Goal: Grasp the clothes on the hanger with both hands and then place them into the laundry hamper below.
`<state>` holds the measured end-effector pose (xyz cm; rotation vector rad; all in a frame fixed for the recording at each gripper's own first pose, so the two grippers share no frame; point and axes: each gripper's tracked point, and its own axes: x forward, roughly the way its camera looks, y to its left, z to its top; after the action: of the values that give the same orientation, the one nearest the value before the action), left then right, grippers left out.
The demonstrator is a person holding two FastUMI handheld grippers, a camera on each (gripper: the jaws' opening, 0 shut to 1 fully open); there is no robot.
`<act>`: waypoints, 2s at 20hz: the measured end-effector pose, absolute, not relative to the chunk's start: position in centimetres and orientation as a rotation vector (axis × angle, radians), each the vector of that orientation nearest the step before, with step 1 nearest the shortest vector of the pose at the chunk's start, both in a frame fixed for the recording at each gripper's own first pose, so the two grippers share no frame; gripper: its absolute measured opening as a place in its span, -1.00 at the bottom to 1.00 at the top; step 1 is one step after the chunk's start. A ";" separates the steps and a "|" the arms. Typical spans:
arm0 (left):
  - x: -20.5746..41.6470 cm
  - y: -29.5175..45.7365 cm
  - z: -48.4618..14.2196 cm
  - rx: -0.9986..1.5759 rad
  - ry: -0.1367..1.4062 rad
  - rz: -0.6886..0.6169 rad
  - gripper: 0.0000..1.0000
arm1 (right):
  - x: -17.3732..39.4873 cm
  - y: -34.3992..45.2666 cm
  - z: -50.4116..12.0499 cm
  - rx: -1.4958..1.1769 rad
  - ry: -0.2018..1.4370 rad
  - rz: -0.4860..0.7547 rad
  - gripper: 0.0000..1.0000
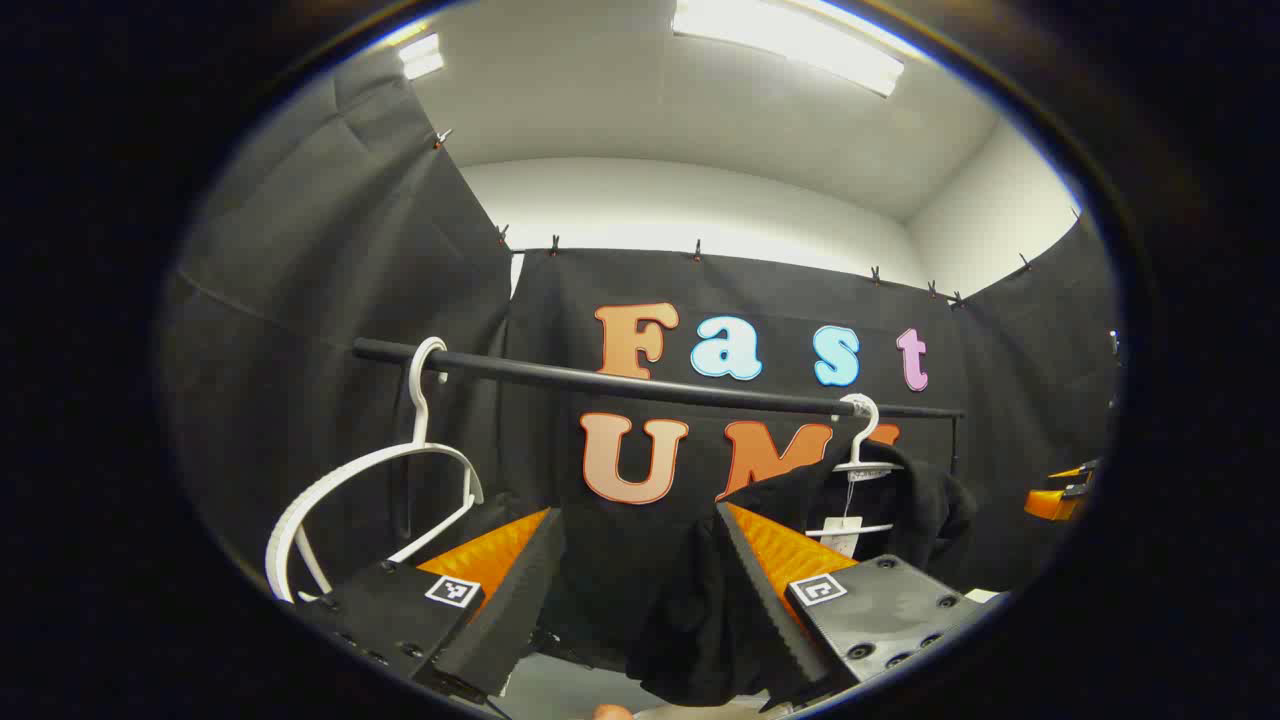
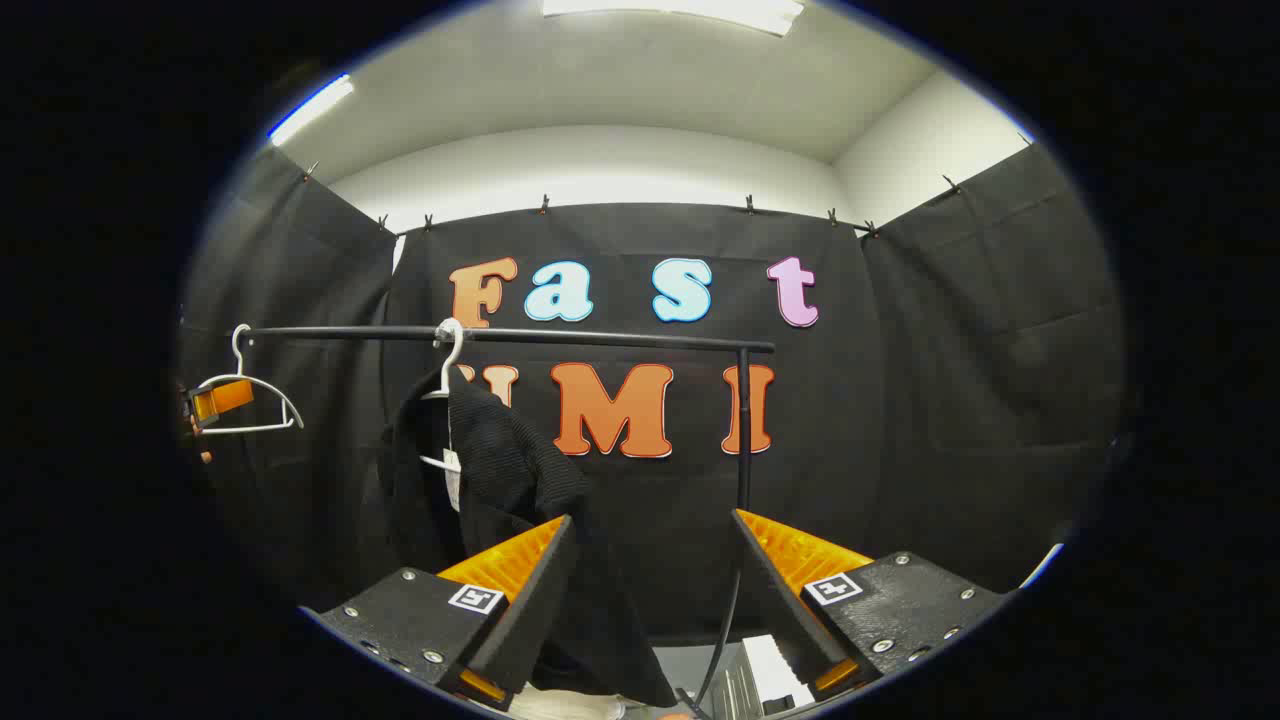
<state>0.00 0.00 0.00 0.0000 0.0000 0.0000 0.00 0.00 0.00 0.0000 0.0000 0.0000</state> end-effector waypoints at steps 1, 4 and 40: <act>-0.3 -0.2 -0.1 -0.007 0.003 -0.008 0.93 | -0.4 0.2 0.0 0.002 -0.002 0.001 0.87; -0.4 -0.7 -0.3 -0.044 0.012 -0.036 0.86 | -0.9 0.8 -0.2 0.015 0.009 0.009 0.87; 4.4 -3.5 -8.8 0.013 0.103 -0.080 0.94 | 8.5 15.8 -8.7 0.001 0.038 0.167 0.88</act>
<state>4.37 -3.46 -8.80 0.0134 0.1027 -0.0797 8.49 15.81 -8.69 0.0009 0.0377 0.1672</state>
